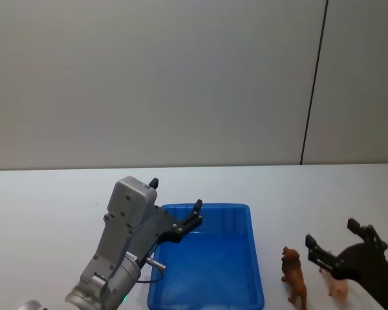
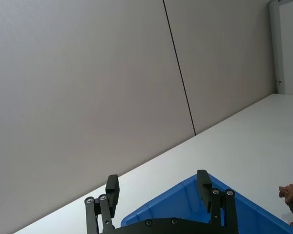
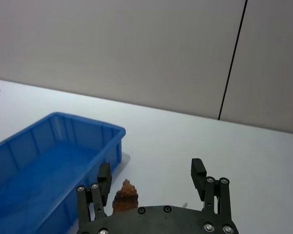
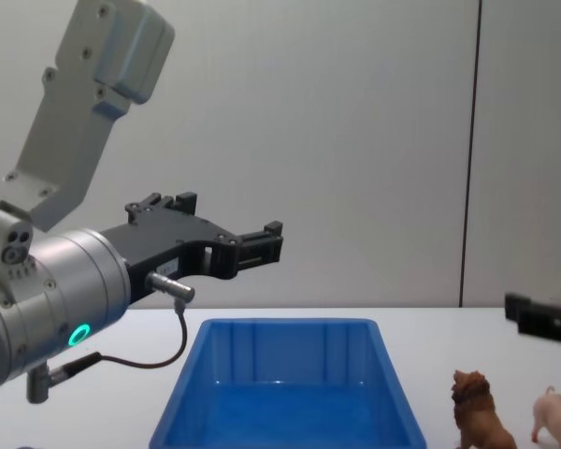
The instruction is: Pick up the two dolls from the table and place them into the box.
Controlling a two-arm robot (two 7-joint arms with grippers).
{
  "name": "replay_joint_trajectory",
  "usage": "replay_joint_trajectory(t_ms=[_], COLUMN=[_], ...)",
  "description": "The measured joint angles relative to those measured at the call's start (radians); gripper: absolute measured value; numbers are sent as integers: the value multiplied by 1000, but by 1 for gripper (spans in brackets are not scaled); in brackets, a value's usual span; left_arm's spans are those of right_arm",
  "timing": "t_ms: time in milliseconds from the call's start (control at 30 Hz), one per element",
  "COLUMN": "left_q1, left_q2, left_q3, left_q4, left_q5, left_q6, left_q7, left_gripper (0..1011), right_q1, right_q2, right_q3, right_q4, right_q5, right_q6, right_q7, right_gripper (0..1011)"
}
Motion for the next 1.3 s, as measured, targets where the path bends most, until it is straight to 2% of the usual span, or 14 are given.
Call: replay_joint_trajectory(t_ms=[500, 733, 1300], left_q1=[0, 0, 0], left_q2=[0, 0, 0], left_q3=[0, 0, 0], left_q4=[0, 0, 0], left_q5=[0, 0, 0], left_q6=[0, 0, 0], left_q7=[0, 0, 0], left_gripper=[1002, 1002, 1002], right_q1=[-5, 7, 29], right_q2=[27, 25, 8], right_q3=[13, 13, 4], right_q4=[58, 99, 162], right_q5=[7, 11, 11], right_q6=[79, 118, 173], right_q7=[55, 68, 71], right_gripper=[1001, 1001, 1001])
